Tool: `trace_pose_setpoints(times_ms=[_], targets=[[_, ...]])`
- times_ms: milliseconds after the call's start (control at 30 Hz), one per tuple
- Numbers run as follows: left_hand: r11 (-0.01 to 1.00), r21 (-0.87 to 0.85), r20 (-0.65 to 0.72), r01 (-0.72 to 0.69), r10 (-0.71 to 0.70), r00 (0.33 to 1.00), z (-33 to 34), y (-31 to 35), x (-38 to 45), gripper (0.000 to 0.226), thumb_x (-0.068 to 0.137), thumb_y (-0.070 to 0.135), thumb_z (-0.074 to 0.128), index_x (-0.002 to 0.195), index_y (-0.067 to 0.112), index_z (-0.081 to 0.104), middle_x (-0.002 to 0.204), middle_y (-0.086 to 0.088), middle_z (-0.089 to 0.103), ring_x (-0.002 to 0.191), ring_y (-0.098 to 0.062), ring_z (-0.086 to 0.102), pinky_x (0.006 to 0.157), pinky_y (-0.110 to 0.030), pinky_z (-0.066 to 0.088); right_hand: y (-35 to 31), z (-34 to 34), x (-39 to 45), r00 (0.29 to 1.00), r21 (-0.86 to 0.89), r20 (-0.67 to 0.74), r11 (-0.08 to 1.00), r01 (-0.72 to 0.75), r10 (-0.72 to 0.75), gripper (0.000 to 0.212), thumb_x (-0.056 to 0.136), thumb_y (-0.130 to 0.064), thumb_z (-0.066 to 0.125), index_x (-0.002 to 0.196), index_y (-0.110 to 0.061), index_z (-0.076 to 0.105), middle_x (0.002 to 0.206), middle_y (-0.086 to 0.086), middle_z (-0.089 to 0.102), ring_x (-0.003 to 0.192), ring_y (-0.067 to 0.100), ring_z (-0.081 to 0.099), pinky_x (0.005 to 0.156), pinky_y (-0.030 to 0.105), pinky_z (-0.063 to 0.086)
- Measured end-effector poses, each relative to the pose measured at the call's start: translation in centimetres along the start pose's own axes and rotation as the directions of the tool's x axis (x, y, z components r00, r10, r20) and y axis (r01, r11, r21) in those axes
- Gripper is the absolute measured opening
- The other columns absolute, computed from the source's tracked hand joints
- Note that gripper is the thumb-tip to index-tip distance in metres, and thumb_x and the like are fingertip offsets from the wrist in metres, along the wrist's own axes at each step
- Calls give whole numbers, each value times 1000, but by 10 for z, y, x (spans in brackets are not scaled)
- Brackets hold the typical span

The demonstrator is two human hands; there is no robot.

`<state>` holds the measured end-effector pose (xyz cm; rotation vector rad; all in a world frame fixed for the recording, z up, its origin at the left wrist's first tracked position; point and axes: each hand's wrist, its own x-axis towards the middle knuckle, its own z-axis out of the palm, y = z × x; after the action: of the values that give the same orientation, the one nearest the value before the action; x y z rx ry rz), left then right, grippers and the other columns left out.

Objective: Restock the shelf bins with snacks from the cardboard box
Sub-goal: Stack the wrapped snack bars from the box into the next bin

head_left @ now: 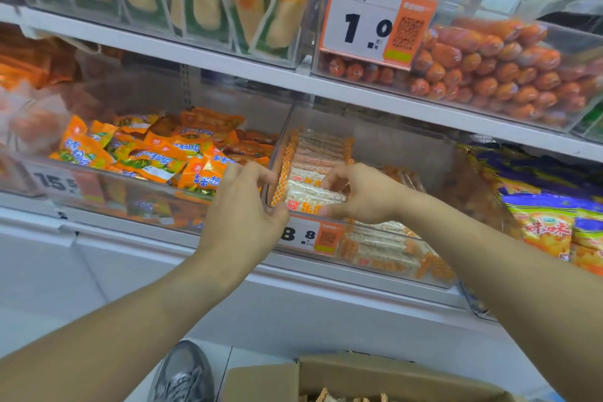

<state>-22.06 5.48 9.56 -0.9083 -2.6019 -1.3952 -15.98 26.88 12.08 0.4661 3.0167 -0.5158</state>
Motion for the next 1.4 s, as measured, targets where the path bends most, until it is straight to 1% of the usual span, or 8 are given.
trace_pose_setpoints(times_ms=[133,300,467,733,900,1000,1133,1400], targets=[[1000,13,2,8,-8,1000,4,-3,1,25,85,25,74,102,27,56,114,7,44,82,-8,54,72,-26,40,-5,2,-4,998,24,-60,999,32,-31,39,78,-34,85,108,-24,63,101,-12,59,97,8,57,85,25,47],[1000,5,3,9,-9,1000,6,-3,3,25,85,25,73,103,28,55,114,7,44,81,-5,52,71,-24,37,-11,1,-7,987,6,-142,997,72,-70,45,75,-31,88,114,-20,69,94,-22,52,90,0,52,75,11,39],[1000,2,10,2,-2,1000,6,-4,4,24,87,27,73,104,27,56,114,9,41,78,2,51,61,-9,32,-10,3,-10,983,45,-174,997,59,-50,53,73,-33,89,120,-20,68,111,-9,52,102,5,51,87,20,39],[1000,0,12,-2,2,1000,7,-5,3,24,86,23,71,104,27,55,113,9,40,76,1,51,61,-9,32,-3,15,-3,960,94,-280,996,2,25,62,70,-42,90,125,-27,64,114,-5,57,101,9,55,90,29,48],[1000,9,25,6,-7,1000,8,-6,4,24,84,23,72,100,29,54,115,10,41,82,-2,52,61,-9,31,-10,15,1,987,-187,-153,982,15,-44,57,78,-50,80,130,-33,64,135,-2,54,127,25,45,112,49,35],[1000,13,28,6,-6,1000,9,-5,3,25,84,23,72,101,29,54,115,9,40,86,-6,52,62,-14,33,-8,10,-1,993,-284,-108,958,24,-57,59,82,-52,75,137,-38,57,142,-5,48,132,25,38,111,51,31],[1000,18,16,-4,4,1000,9,-6,2,25,84,23,72,100,27,53,113,7,42,90,-9,51,72,-22,35,-10,12,1,989,-259,-105,963,77,-107,55,84,-51,75,134,-37,60,137,-5,53,130,22,45,108,49,39],[1000,3,-8,-5,5,1000,10,-11,2,30,84,21,73,107,28,55,114,6,41,87,-9,52,66,-16,32,-8,5,-19,977,-208,-201,978,23,-65,59,79,-44,82,132,-32,58,134,-2,55,126,23,49,107,50,41]])
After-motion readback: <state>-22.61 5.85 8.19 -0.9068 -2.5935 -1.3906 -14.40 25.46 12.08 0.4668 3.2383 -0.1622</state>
